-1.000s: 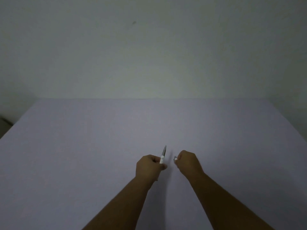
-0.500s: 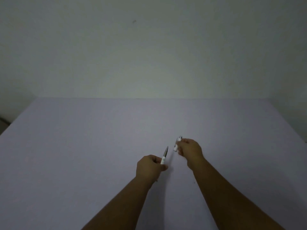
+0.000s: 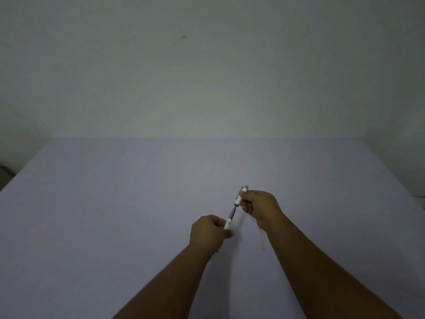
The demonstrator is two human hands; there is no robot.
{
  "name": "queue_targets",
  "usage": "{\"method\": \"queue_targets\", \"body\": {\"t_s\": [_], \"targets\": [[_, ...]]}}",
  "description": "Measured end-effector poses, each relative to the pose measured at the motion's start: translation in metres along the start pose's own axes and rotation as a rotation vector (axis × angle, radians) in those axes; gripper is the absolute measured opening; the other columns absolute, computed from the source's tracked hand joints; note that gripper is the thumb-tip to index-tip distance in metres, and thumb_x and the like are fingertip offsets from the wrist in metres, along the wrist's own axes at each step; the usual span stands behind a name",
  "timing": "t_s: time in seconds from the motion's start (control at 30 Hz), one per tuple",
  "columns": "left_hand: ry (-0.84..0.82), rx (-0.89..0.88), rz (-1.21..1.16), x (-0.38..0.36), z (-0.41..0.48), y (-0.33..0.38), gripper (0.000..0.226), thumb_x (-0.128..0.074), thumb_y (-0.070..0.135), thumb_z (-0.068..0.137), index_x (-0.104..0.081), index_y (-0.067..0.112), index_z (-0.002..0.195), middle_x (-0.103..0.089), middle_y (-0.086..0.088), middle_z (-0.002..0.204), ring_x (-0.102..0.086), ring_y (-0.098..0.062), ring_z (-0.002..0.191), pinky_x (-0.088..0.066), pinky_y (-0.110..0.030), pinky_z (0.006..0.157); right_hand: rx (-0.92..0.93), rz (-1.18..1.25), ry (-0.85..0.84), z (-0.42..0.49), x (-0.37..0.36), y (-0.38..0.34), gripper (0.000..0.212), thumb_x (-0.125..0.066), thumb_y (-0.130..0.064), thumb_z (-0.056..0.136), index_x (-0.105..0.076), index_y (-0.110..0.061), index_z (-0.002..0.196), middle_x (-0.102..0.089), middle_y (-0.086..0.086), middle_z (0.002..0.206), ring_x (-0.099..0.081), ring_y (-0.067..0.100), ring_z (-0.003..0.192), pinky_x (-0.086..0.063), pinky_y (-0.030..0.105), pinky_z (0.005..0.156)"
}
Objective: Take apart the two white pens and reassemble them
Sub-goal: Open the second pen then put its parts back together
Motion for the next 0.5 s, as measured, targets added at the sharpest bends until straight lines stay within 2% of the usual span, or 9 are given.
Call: {"method": "queue_targets", "body": {"t_s": [0.27, 0.37, 0.5], "targets": [[0.019, -0.009, -0.005, 0.001, -0.003, 0.003, 0.016, -0.079, 0.019, 0.075, -0.067, 0.014, 0.086, -0.058, 0.006, 0.068, -0.053, -0.006, 0.054, -0.04, -0.013, 0.038, -0.03, -0.127, -0.076, -0.011, -0.008, 0.01, 0.014, -0.067, -0.006, 0.083, -0.066, -0.005, 0.069, -0.065, 0.012, 0.07, -0.055, 0.016, 0.058, -0.05, 0.023, 0.059], [0.032, -0.01, -0.022, 0.002, -0.005, 0.004, 0.021, -0.078, 0.018, 0.076, -0.07, 0.011, 0.093, -0.06, 0.003, 0.072, -0.053, -0.007, 0.054, -0.041, -0.017, 0.042, -0.031, -0.146, -0.122, -0.014, -0.012, 0.016, 0.011, -0.068, -0.007, 0.082, -0.068, -0.003, 0.071, -0.066, 0.012, 0.07, -0.055, 0.015, 0.056, -0.051, 0.021, 0.057], [0.033, 0.001, -0.045, 0.001, -0.007, 0.0, 0.018, -0.077, 0.017, 0.076, -0.07, 0.011, 0.092, -0.061, 0.001, 0.076, -0.053, -0.007, 0.056, -0.039, -0.016, 0.042, -0.03, -0.188, -0.136, -0.014, -0.013, 0.019, 0.007, -0.068, -0.007, 0.081, -0.069, -0.002, 0.076, -0.067, 0.012, 0.072, -0.057, 0.015, 0.058, -0.051, 0.022, 0.059]]}}
Point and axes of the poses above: each hand's wrist, its own z-axis towards the middle knuckle, its own x-axis out of the back of the hand, y = z × x, the point moved 7 cm from there along z, towards the middle knuckle
